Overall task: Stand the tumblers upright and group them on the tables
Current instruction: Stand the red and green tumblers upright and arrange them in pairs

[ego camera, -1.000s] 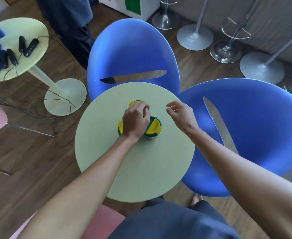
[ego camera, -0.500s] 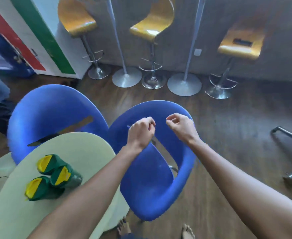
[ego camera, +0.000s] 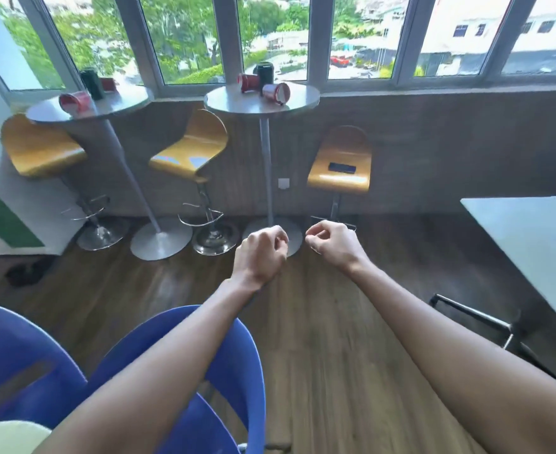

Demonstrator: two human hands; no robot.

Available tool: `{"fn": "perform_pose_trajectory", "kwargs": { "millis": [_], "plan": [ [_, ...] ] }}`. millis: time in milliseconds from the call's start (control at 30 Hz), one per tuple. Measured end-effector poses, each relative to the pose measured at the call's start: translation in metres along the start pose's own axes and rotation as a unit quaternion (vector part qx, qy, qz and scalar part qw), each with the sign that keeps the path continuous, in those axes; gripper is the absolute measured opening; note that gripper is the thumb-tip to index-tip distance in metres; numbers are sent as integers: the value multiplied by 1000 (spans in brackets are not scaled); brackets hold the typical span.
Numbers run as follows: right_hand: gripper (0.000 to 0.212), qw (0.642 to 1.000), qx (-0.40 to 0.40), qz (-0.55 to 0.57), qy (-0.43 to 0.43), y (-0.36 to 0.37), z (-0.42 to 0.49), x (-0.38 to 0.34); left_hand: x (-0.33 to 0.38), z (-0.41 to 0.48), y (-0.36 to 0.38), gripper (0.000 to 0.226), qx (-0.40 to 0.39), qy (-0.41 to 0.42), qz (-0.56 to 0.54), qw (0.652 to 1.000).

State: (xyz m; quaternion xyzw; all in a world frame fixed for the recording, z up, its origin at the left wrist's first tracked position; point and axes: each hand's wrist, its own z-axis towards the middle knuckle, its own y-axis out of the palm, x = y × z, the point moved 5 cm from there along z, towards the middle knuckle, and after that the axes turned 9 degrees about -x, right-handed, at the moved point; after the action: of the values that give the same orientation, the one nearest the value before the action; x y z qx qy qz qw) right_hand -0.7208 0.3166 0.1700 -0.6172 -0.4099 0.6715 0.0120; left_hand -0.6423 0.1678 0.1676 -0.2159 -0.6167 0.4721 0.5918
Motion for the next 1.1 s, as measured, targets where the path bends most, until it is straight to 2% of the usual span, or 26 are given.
{"fn": "perform_pose_trajectory", "kwargs": {
  "millis": [233,500,833,933,1100],
  "plan": [
    [16,998,22,-11,-50,-56,143,-41,-1,162,-29,14,40,7,-4,999],
    [20,997,30,-25,-73,-103,330,-85,-32,353,-58,13,72,-23,-37,996],
    [28,993,45,-15,-111,-143,581,-113,-79,588,-83,20,92,-18,6,996],
    [37,993,41,-25,-105,-153,668,-114,-100,664,-81,23,98,-41,-35,994],
    [40,995,29,-44,-82,-157,790,-117,-140,762,-67,22,85,-71,-88,990]
  ]
}}
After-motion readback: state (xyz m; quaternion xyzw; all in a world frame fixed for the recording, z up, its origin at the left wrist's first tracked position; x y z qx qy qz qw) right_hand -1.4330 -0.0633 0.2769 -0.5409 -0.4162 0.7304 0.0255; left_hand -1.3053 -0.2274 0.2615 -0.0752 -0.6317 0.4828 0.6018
